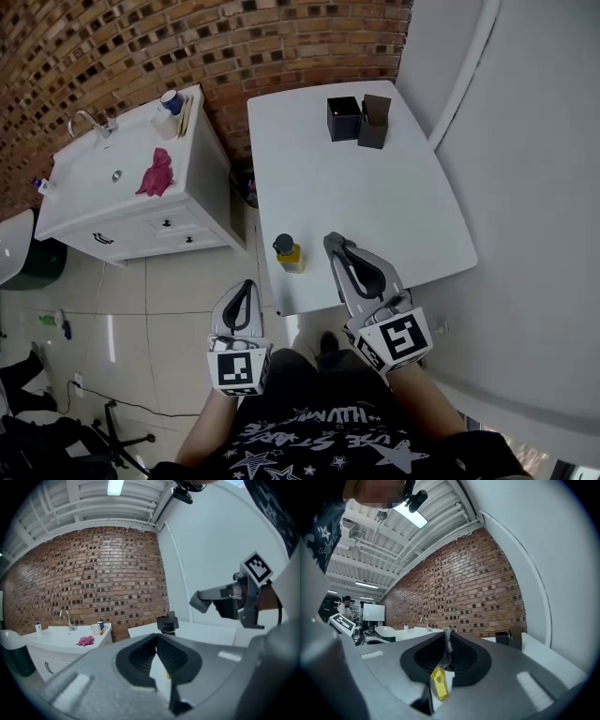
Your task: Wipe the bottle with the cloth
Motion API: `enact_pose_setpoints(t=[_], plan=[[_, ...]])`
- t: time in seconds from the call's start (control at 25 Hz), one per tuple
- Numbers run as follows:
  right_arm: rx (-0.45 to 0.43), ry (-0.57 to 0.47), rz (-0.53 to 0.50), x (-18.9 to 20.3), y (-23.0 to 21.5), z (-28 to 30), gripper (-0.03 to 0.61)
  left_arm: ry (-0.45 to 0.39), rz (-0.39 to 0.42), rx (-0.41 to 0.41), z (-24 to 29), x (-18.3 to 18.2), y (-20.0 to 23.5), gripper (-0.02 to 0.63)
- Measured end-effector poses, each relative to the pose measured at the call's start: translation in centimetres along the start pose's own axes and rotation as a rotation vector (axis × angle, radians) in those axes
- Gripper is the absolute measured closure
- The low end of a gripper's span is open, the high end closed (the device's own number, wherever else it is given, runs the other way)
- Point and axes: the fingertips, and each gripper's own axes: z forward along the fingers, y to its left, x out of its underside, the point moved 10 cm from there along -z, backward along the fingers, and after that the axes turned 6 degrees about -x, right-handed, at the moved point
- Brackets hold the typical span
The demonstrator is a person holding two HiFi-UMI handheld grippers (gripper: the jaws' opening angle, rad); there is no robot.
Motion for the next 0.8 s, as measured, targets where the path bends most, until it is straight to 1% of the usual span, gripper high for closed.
enact_pose_setpoints(t=[0.16, 0.28, 0.4, 0.48, 0.56, 0.8], plan=[[-0.064, 0.045, -0.013, -0.7, 1.1, 2.9, 0.541, 0.024, -0.02, 0.033, 1.2, 0.4, 0.9, 0.609], [-0.103, 0.07, -0.077, -1.3, 2.0, 5.0, 0.541, 0.029, -0.023, 0.081, 2.7, 0.9, 1.8, 0.609], [-0.138, 0.141, -0.14, -1.6, 3.5, 6.5, 0.541, 0.045, -0.03, 0.147, 3.5, 1.0, 2.7, 0.609], [-0.145, 0.176, -0.191, -1.4, 4.3, 7.6, 0.541, 0.053, -0.031, 0.189, 4.3, 1.1, 3.3, 0.609], [-0.14, 0.203, -0.221, -0.9, 4.8, 8.4, 0.541, 0.054, -0.026, 0.218, 4.8, 1.2, 3.8, 0.609], [-0.107, 0.235, -0.227, 0.4, 5.2, 9.1, 0.541, 0.045, -0.021, 0.26, 5.8, 1.2, 4.2, 0.609]])
